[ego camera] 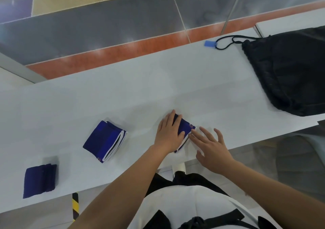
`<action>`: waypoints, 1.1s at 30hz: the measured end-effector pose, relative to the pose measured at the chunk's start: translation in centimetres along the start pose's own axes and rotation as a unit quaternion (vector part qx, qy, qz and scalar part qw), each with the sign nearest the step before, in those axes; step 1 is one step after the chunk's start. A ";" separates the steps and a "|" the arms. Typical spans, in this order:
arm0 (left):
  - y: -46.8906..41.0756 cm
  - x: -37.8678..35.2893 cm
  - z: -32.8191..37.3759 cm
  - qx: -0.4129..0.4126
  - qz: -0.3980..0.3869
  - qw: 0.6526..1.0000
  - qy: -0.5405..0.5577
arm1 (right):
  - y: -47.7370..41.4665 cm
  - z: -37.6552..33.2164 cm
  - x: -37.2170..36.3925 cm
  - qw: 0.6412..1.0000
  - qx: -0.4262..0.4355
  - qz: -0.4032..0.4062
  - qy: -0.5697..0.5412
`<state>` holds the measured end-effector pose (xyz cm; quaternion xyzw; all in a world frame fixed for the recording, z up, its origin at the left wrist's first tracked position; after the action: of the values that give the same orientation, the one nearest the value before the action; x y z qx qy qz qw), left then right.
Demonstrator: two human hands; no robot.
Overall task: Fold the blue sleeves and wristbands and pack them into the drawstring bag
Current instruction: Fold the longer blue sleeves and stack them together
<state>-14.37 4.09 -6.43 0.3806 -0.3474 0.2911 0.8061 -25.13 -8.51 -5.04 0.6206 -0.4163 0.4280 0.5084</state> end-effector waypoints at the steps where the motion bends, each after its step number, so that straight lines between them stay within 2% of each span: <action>1: -0.3 1.1 -0.1 0.028 0.019 0.998 0.055 | 0.0 0.1 0.2 1.000 -0.001 -0.011 -0.017; 3: -0.9 3.0 -0.8 0.107 0.045 0.981 0.155 | -0.2 0.3 0.2 0.997 -0.005 -0.049 -0.065; 5: -1.3 4.0 -1.5 0.170 0.003 0.959 0.228 | -0.3 0.4 0.6 0.990 -0.014 -0.068 -0.123; 7: -1.1 4.5 -1.6 0.205 -0.069 0.931 0.294 | -0.5 0.4 2.0 0.976 -0.042 -0.040 -0.212; 9: -0.1 5.4 -1.1 0.215 -0.108 0.905 0.352 | -0.6 0.7 3.6 0.937 -0.105 0.006 -0.332; 11: 1.4 7.2 -0.1 0.193 -0.104 0.900 0.376 | -0.9 0.9 4.8 0.878 -0.179 0.020 -0.444; 13: 3.2 9.3 0.2 0.166 -0.067 0.897 0.404 | -1.5 0.3 5.6 0.814 -0.216 -0.007 -0.539; 15: 5.5 11.4 0.1 0.133 -0.014 0.877 0.461 | -2.2 -1.0 6.3 0.739 -0.229 -0.052 -0.631; 16: 6.8 12.2 -0.2 0.118 0.014 0.857 0.501 | -2.7 -1.9 6.4 0.692 -0.227 -0.076 -0.681; 18: 9.5 13.0 -1.8 0.111 0.066 0.792 0.597 | -3.8 -4.4 7.2 0.597 -0.194 -0.123 -0.769; 19: 10.9 13.0 -2.8 0.113 0.086 0.755 0.641 | -4.3 -5.8 7.9 0.563 -0.169 -0.138 -0.797; 20: 12.2 12.7 -4.0 0.117 0.102 0.727 0.669 | -4.9 -7.1 8.4 0.544 -0.148 -0.143 -0.814; 21: 13.4 12.2 -5.2 0.124 0.111 0.709 0.685 | -5.5 -8.2 9.0 0.539 -0.131 -0.141 -0.820; 22: 14.6 11.6 -6.4 0.134 0.114 0.697 0.695 | -6.1 -9.2 9.3 0.551 -0.120 -0.136 -0.815; 25: 18.1 9.5 -9.5 0.180 0.126 0.654 0.724 | -7.6 -12.2 9.5 0.637 -0.113 -0.150 -0.748; 27: 20.1 8.2 -11.9 0.240 0.167 0.629 0.720 | -8.5 -14.5 8.8 0.680 -0.119 -0.179 -0.701; 30: 22.0 7.2 -15.8 0.321 0.231 0.623 0.675 | -10.7 -17.7 8.0 0.726 -0.130 -0.199 -0.646; 33: 22.9 8.3 -18.8 0.346 0.284 0.609 0.655 | -14.2 -20.8 8.5 0.759 -0.118 -0.210 -0.604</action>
<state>-19.88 33.52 0.63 0.2215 0.3088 0.7755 0.5042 -11.44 13.31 1.61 0.7573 -0.5436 -0.2059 0.2976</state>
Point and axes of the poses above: each hand's wrist, its own y-axis away from the middle knuckle, its own x-axis out of the back of the hand, z = x × y, the point moved 6 cm from there along -y, towards the middle knuckle, and after that the axes turned 4 degrees about y, right-handed, at the moved point
